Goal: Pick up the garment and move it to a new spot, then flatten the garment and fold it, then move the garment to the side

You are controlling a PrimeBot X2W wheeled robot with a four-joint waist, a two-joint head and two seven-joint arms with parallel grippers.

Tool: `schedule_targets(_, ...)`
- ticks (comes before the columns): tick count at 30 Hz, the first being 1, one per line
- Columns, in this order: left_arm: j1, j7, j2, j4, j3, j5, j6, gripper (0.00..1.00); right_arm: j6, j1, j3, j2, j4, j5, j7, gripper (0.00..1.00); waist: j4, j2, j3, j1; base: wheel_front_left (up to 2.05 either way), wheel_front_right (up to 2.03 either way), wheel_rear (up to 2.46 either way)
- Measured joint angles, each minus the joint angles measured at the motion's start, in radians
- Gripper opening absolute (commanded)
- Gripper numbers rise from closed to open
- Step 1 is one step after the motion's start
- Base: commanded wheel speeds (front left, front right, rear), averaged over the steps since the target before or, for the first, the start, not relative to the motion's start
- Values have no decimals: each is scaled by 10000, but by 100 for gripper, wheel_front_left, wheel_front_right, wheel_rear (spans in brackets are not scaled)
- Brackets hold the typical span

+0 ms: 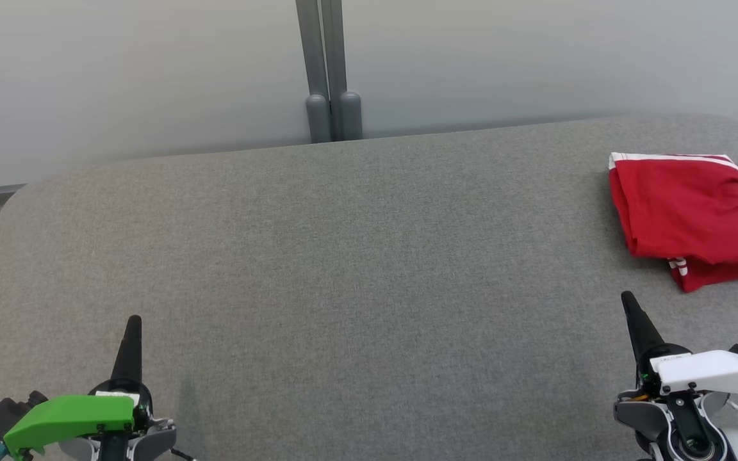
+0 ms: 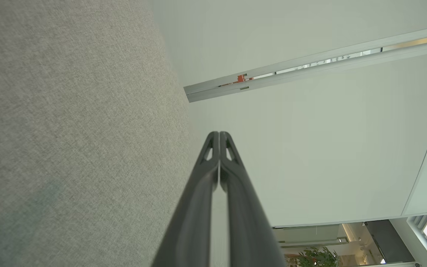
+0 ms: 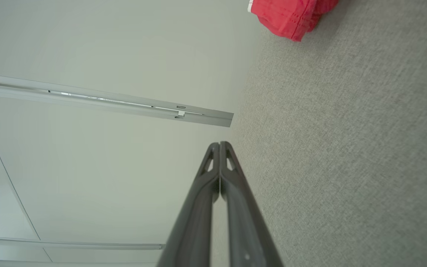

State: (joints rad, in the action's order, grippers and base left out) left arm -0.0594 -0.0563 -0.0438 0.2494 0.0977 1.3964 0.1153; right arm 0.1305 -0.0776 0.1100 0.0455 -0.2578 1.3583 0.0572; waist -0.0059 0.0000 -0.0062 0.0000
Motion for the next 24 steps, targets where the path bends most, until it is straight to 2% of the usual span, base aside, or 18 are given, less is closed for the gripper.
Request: schedule_targets(24,-341,-474,-17,-21,115,1685,92,0,0,-205,27,19,81,1979,466,0,46,0,72,0,0,0,0)
